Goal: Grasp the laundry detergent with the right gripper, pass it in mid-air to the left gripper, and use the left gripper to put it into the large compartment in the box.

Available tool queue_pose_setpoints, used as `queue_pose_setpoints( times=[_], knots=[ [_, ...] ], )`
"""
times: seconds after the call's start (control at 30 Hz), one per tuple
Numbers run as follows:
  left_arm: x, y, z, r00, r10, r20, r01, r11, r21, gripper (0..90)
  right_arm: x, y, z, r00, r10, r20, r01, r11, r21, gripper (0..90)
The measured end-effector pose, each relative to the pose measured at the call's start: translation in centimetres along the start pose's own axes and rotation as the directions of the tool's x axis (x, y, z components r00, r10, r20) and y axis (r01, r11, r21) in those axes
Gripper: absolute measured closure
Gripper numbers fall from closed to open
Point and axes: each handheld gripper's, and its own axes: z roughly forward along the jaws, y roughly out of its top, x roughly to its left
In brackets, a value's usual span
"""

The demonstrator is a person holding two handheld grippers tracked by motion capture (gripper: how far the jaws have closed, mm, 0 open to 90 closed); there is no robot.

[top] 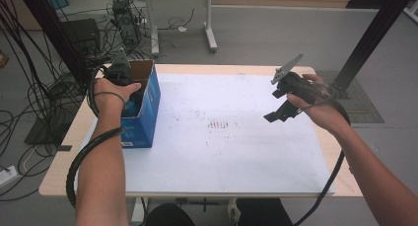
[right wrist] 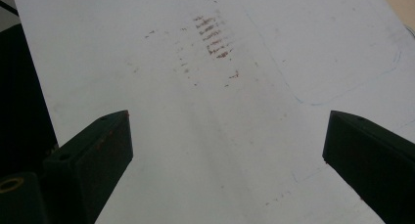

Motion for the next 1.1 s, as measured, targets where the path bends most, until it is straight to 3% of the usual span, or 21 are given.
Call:
queue_pose_setpoints(
  times=[0.47,0.8,1.1],
  knots=[
    [-0.1,-0.1,-0.6,1.0,0.007,-0.002,-0.007,0.9999,-0.007,31.6,0.1,0.1,-0.1,1.0,-0.003,0.001,0.003,1.0,-0.004,4.4],
    [-0.8,-0.2,-2.6,0.9989,0.034,-0.032,-0.035,0.9992,-0.02,28.2,0.2,0.3,-0.2,1.0,-0.004,0.003,0.004,1.0,-0.018,4.4],
    [-1.0,-0.7,-4.9,0.9984,0.05,-0.027,-0.051,0.998,-0.037,23.4,0.0,0.3,-0.4,1.0,0.003,0.004,-0.003,1.0,-0.011,4.5]
  ],
)
